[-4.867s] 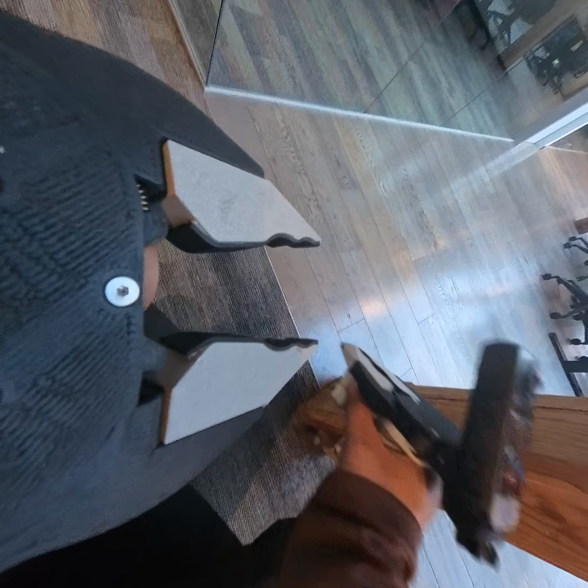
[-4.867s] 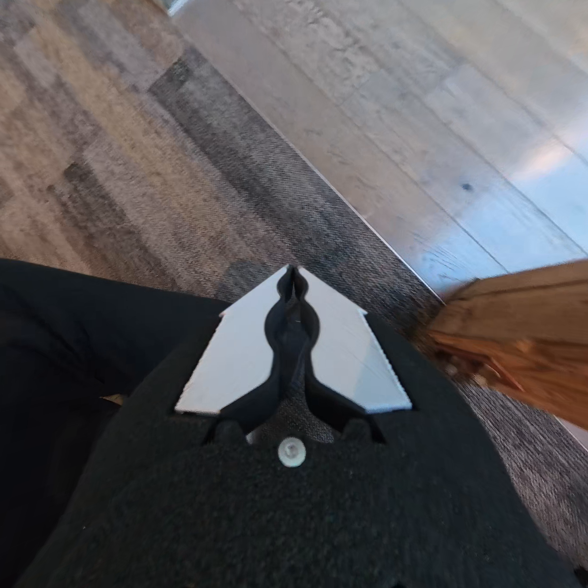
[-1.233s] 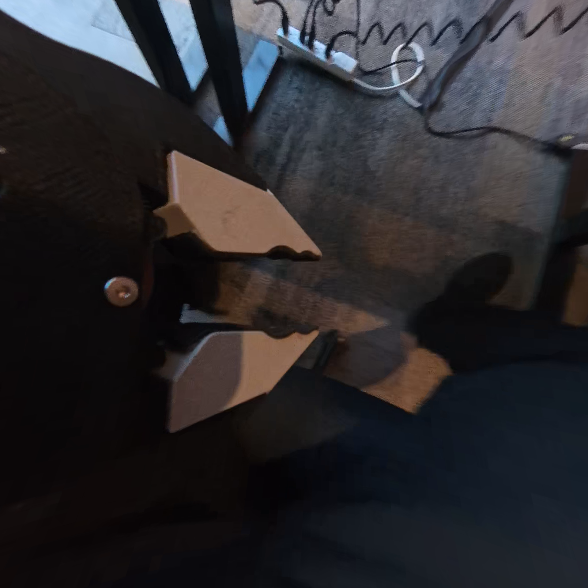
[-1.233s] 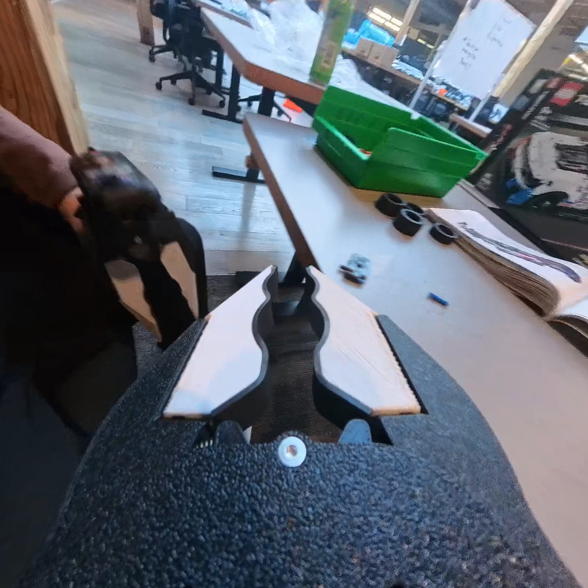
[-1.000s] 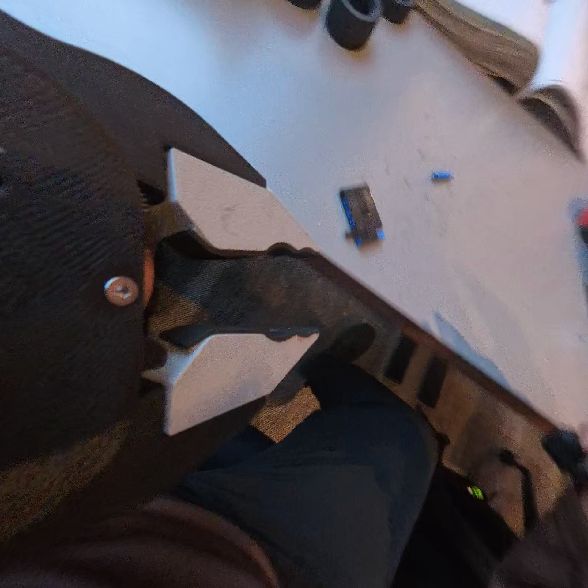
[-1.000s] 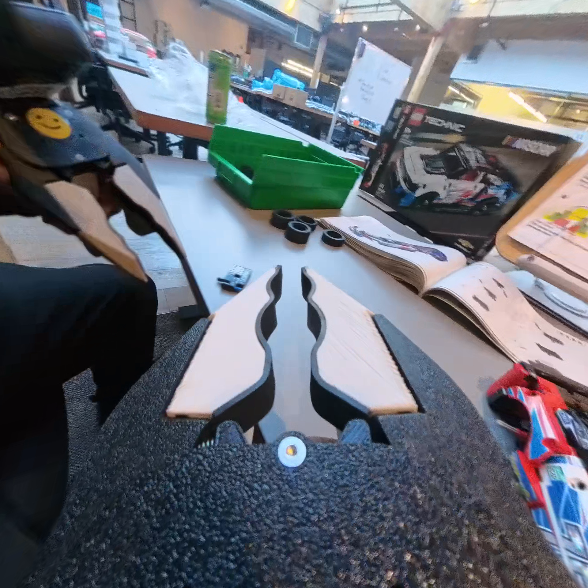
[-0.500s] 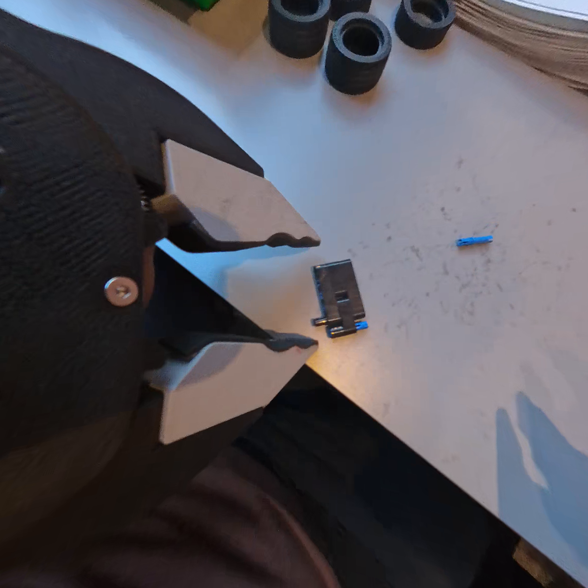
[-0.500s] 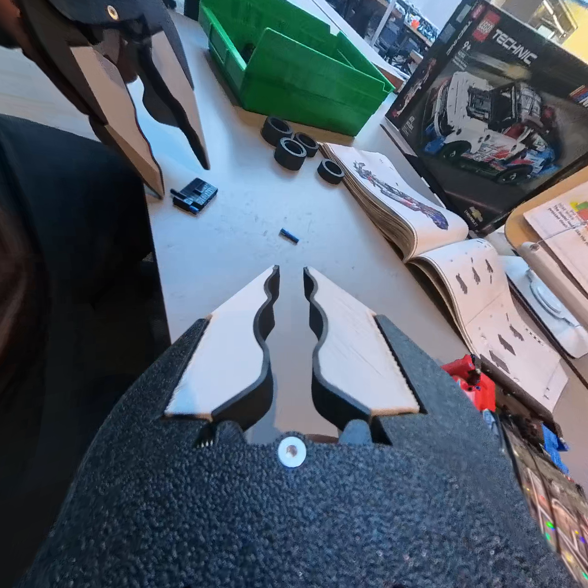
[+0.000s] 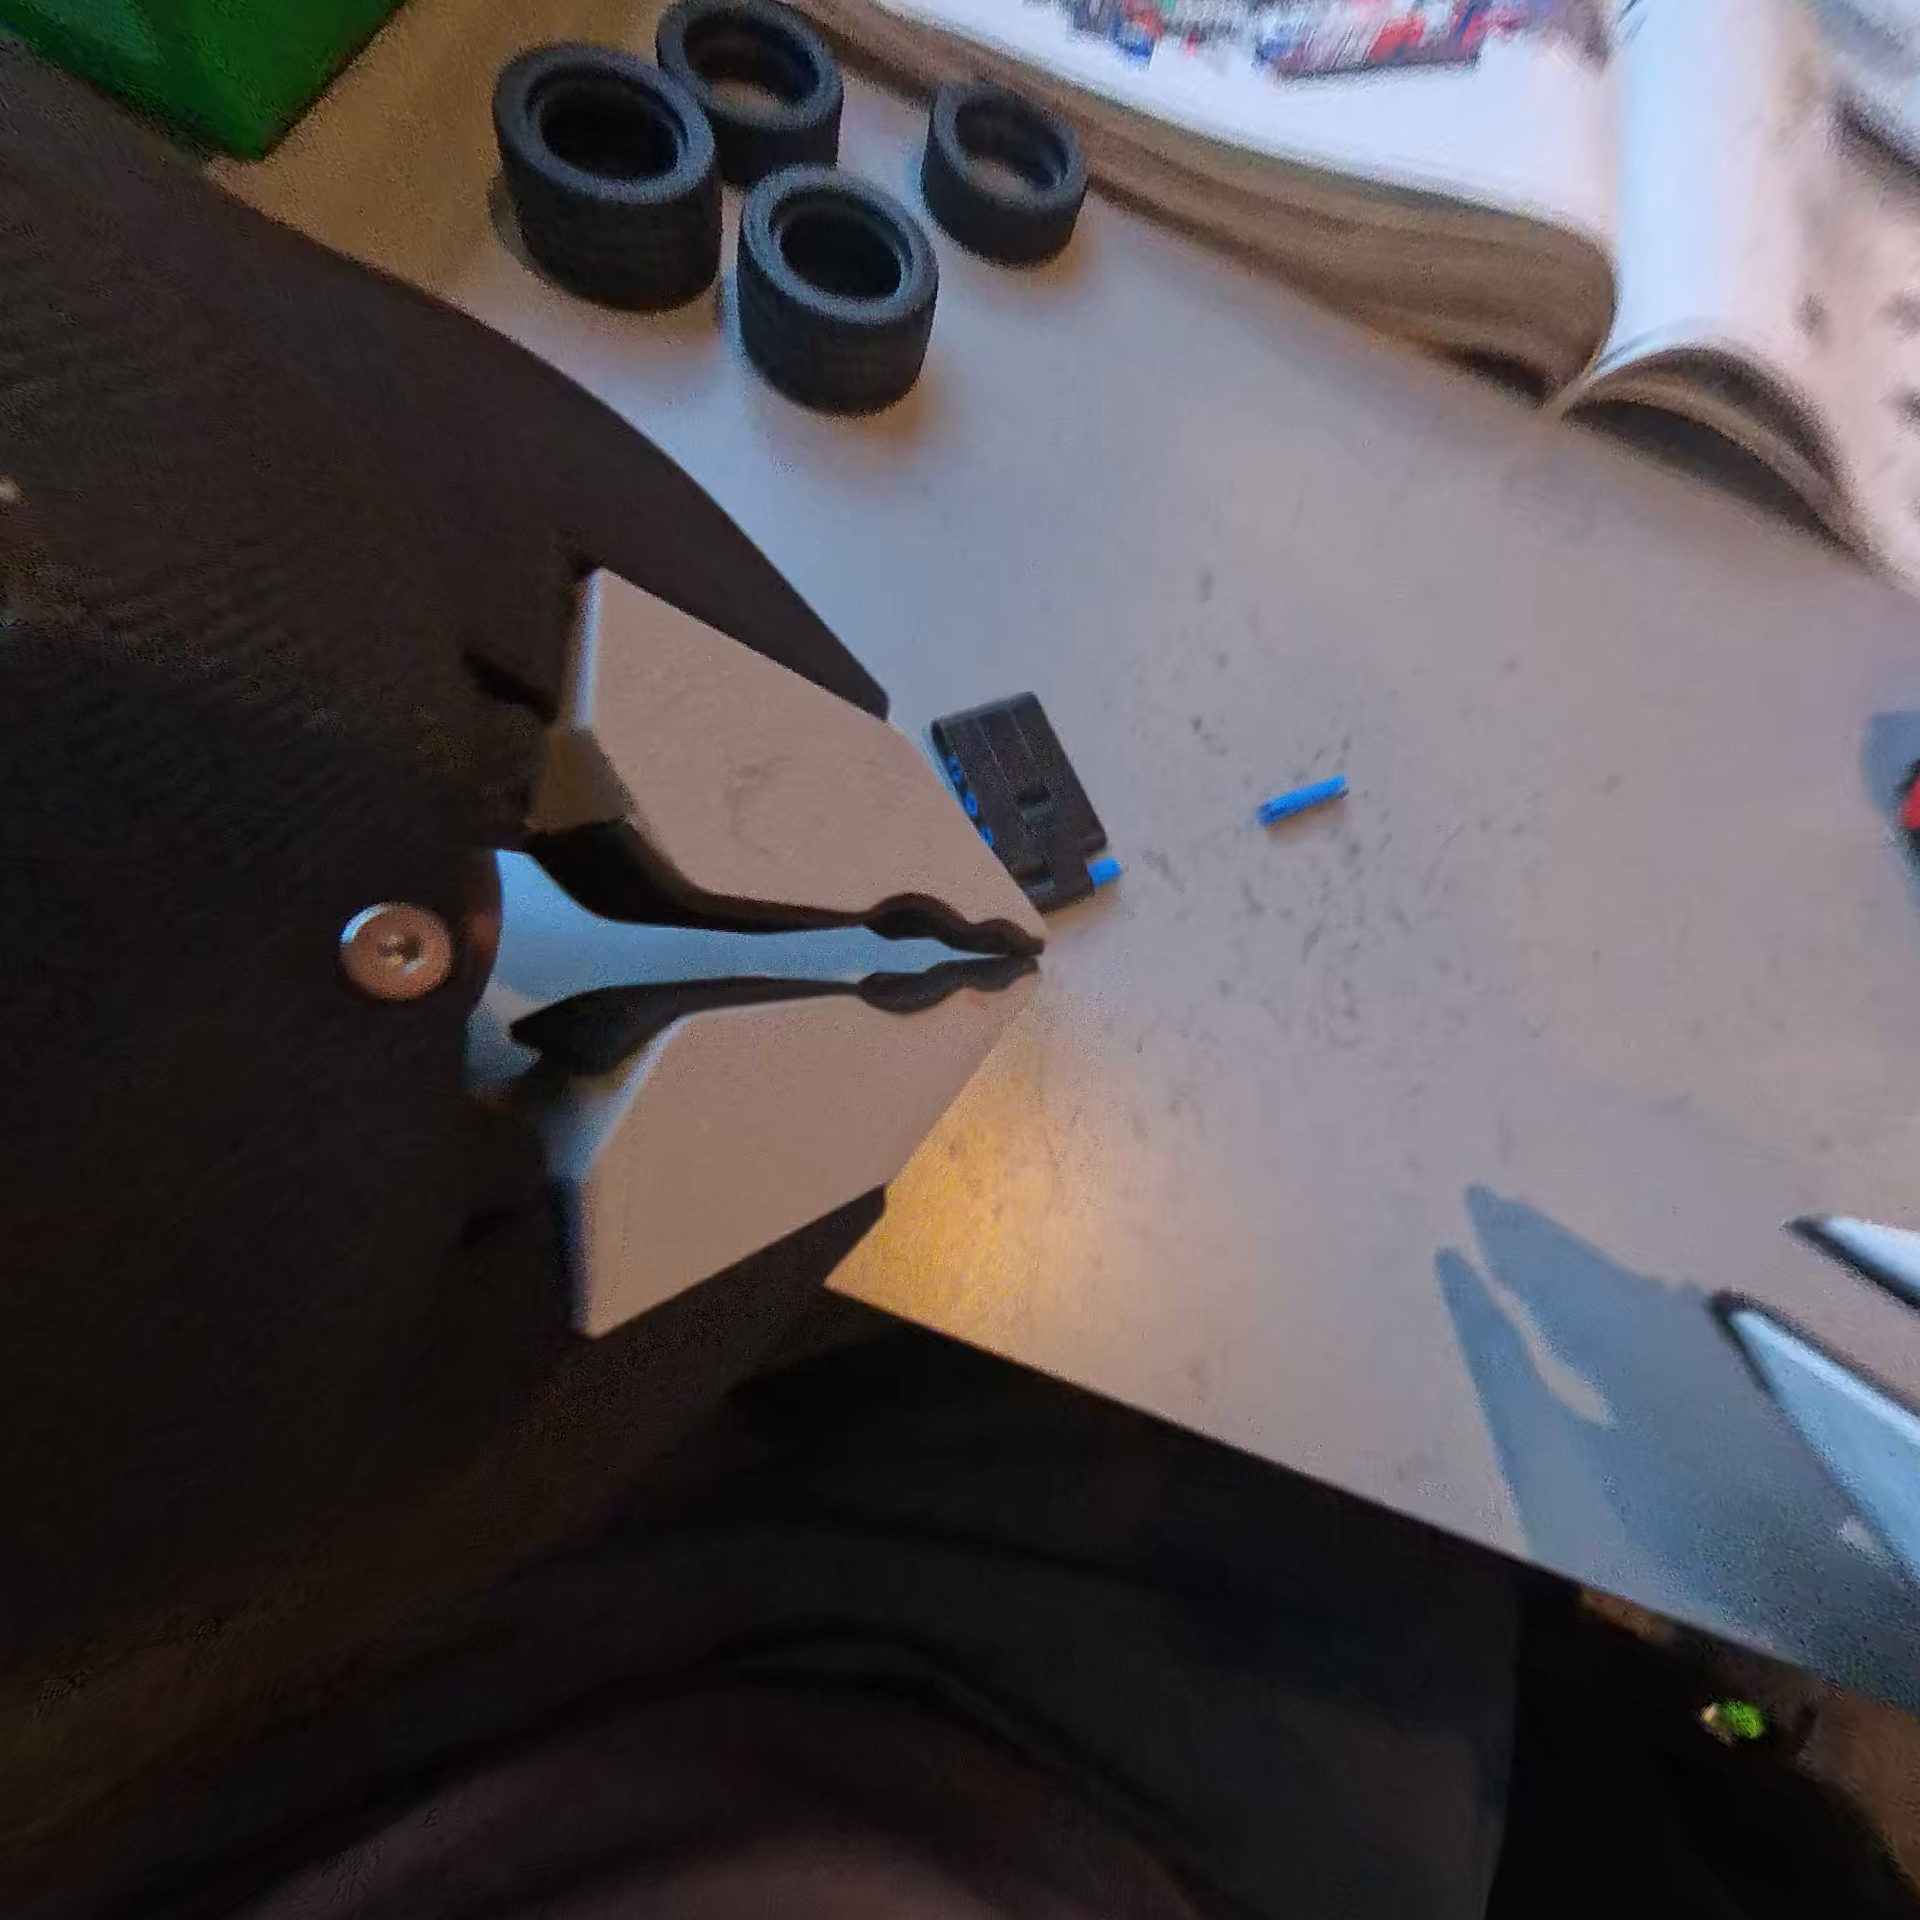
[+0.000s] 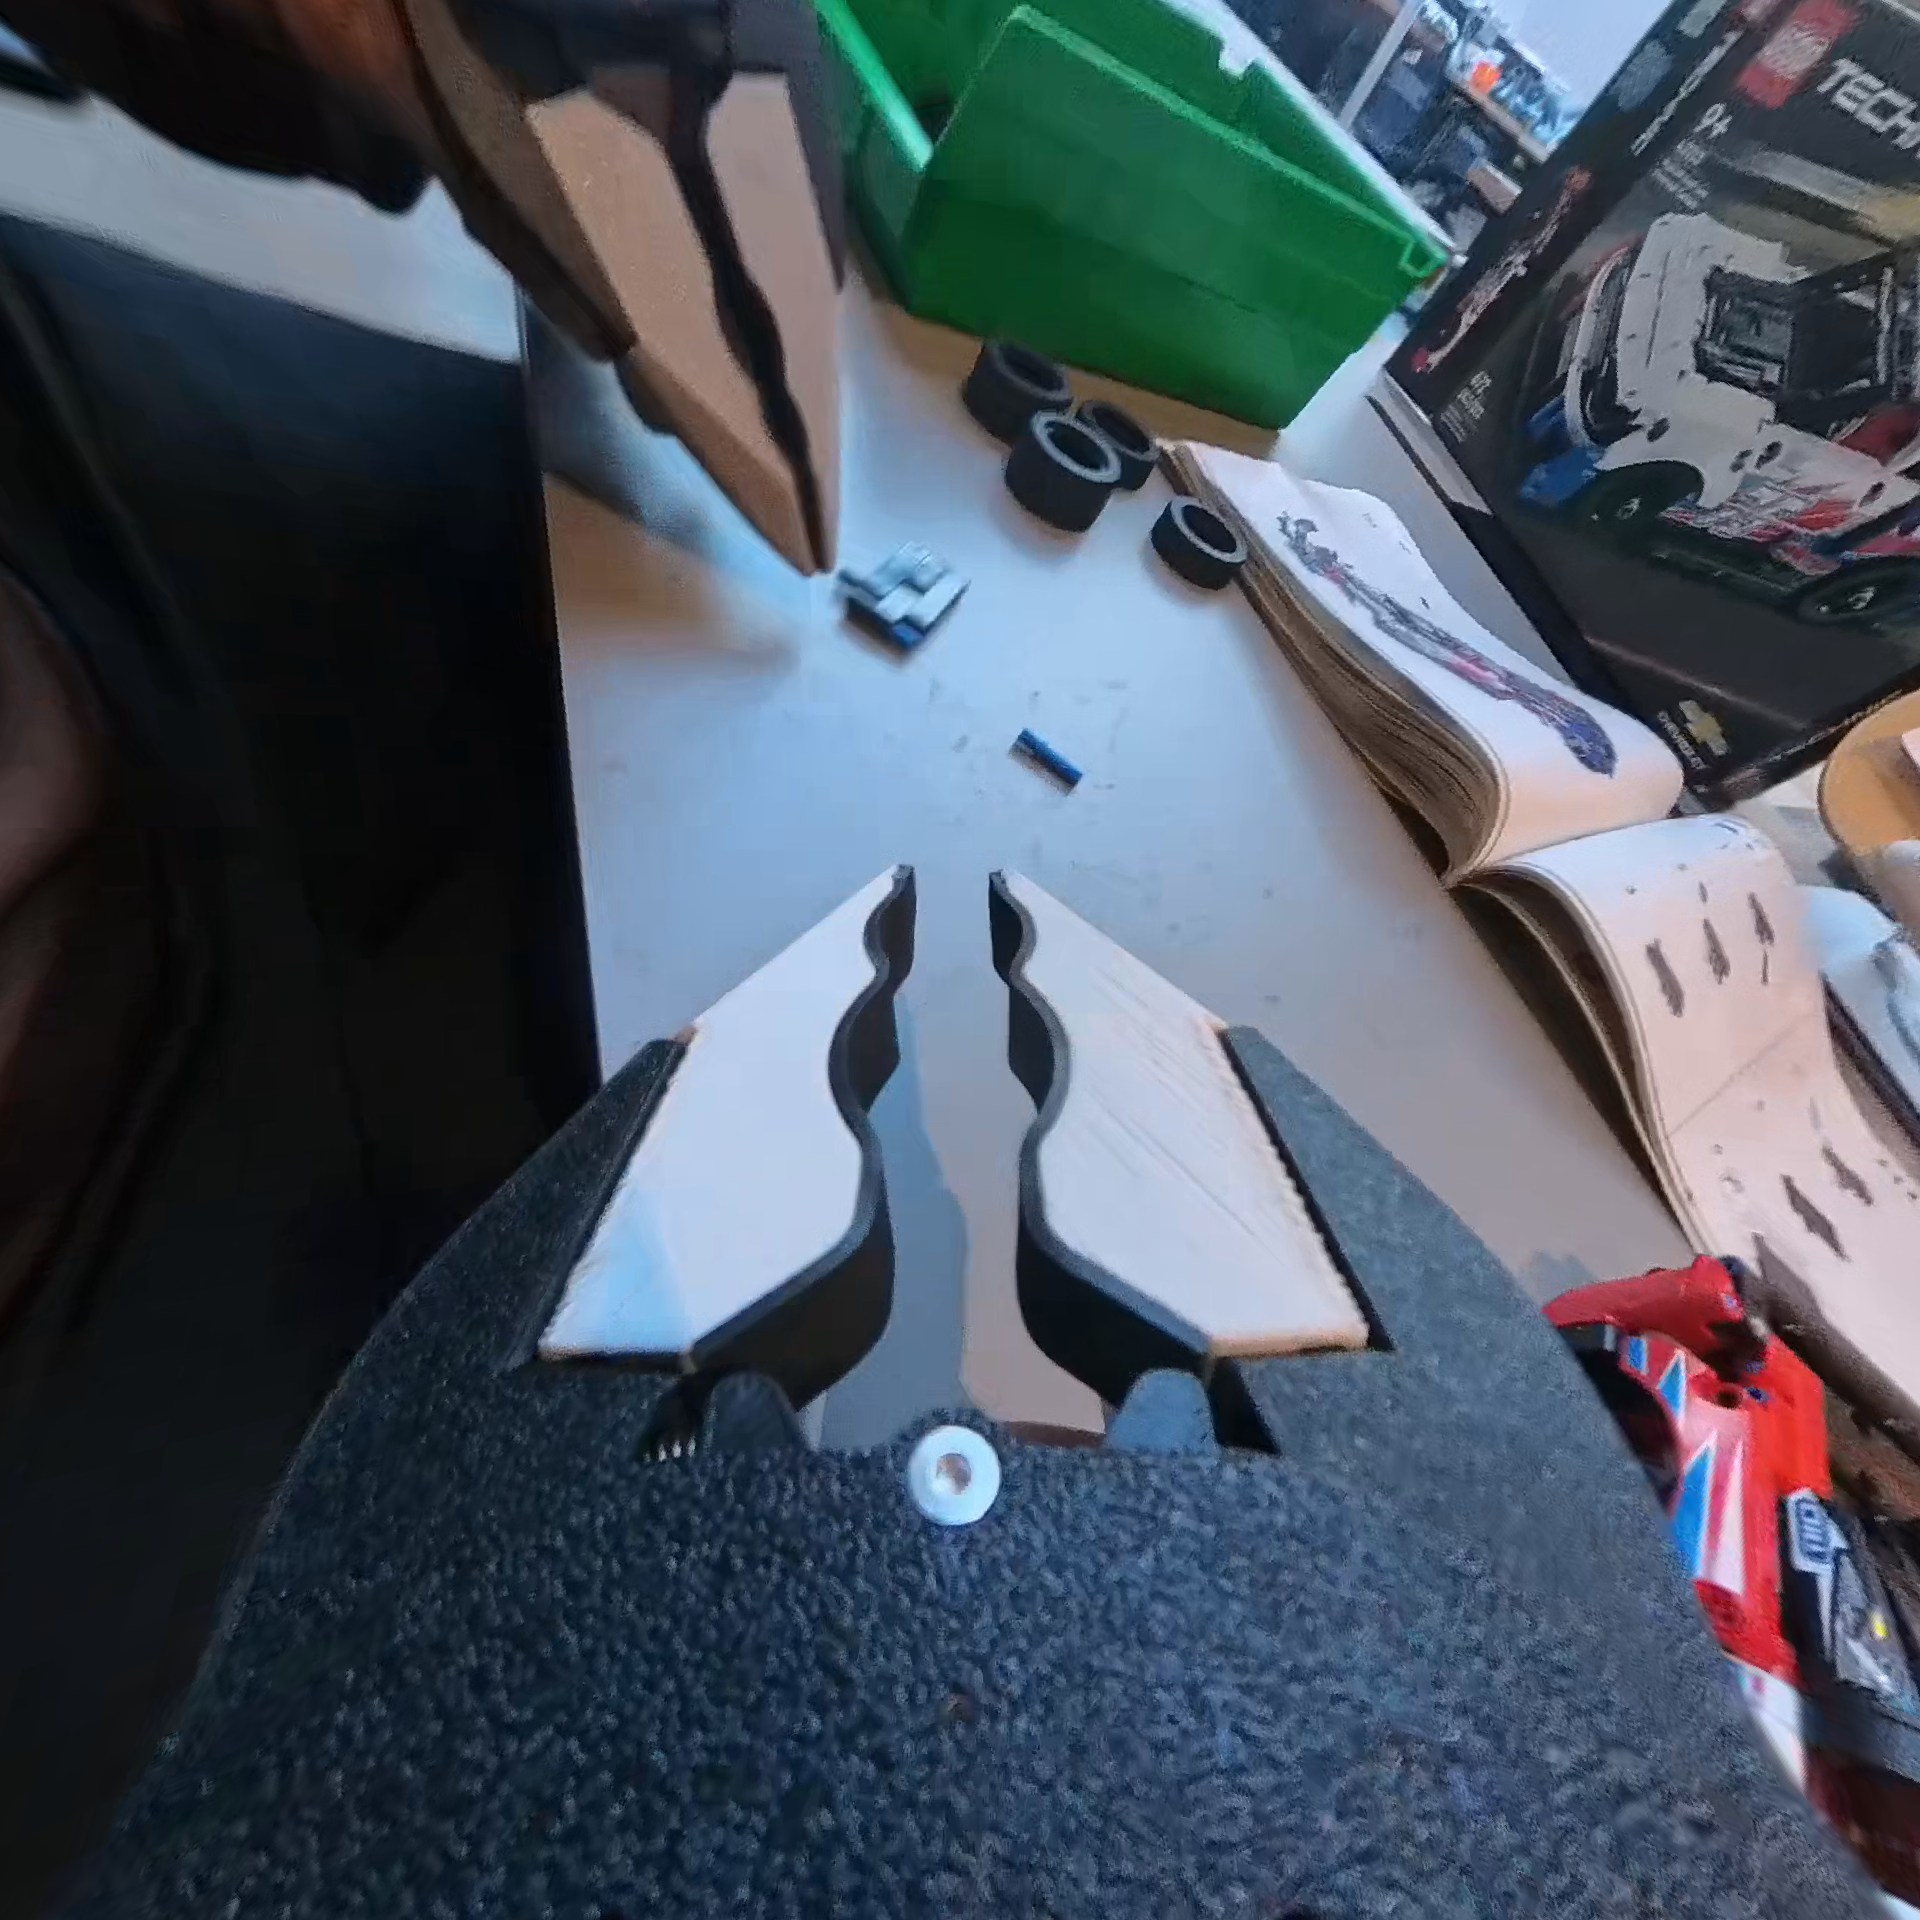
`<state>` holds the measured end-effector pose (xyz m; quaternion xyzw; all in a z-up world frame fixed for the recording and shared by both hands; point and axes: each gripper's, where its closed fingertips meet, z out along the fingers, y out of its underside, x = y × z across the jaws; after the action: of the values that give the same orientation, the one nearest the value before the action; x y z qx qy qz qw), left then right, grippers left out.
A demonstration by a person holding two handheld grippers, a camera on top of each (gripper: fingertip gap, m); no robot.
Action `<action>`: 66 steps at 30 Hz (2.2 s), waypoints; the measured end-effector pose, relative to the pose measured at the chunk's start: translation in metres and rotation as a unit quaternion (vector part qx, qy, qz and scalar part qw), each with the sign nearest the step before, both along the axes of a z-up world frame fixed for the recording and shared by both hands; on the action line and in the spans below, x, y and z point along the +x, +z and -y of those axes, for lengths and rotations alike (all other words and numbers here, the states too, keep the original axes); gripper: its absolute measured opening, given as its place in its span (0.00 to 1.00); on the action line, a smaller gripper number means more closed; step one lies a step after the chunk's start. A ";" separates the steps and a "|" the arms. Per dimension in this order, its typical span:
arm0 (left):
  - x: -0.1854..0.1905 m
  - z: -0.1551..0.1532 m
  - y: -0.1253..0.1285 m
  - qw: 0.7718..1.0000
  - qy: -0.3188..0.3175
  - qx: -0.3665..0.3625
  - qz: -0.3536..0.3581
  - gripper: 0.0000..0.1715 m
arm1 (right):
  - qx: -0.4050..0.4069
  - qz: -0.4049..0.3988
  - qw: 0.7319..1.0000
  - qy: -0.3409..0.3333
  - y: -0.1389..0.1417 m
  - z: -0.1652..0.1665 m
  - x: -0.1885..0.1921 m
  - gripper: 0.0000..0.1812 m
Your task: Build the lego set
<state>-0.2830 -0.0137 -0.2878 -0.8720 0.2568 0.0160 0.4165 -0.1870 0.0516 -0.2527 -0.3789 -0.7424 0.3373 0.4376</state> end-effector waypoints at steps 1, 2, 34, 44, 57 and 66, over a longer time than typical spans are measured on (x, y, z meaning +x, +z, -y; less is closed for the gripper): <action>-0.002 -0.002 -0.002 1.000 0.003 0.017 -0.006 0.00 | 0.020 0.007 1.000 0.001 -0.004 0.002 0.000 0.08; -0.007 -0.001 -0.009 1.000 0.012 0.001 -0.023 0.02 | 0.039 0.014 0.999 0.004 -0.009 0.005 -0.001 0.08; -0.033 -0.040 -0.012 0.972 -0.195 -0.095 0.095 0.23 | -0.091 0.157 0.983 0.024 -0.035 -0.010 -0.015 0.04; -0.027 -0.040 -0.012 0.950 -0.283 -0.113 0.063 0.32 | -0.093 0.127 0.987 0.009 -0.027 -0.029 -0.044 0.04; -0.019 -0.047 -0.010 0.984 -0.153 -0.071 0.057 0.40 | -0.075 0.140 0.986 0.052 -0.031 -0.027 -0.097 0.15; -0.015 -0.043 -0.010 0.994 -0.075 -0.050 0.060 0.26 | -0.066 0.203 0.970 0.114 -0.046 -0.013 -0.104 0.02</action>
<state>-0.2981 0.0298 -0.2974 -0.8696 0.2964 -0.0806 0.3867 -0.2912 0.0648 -0.2991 -0.3803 -0.8300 0.3491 0.2110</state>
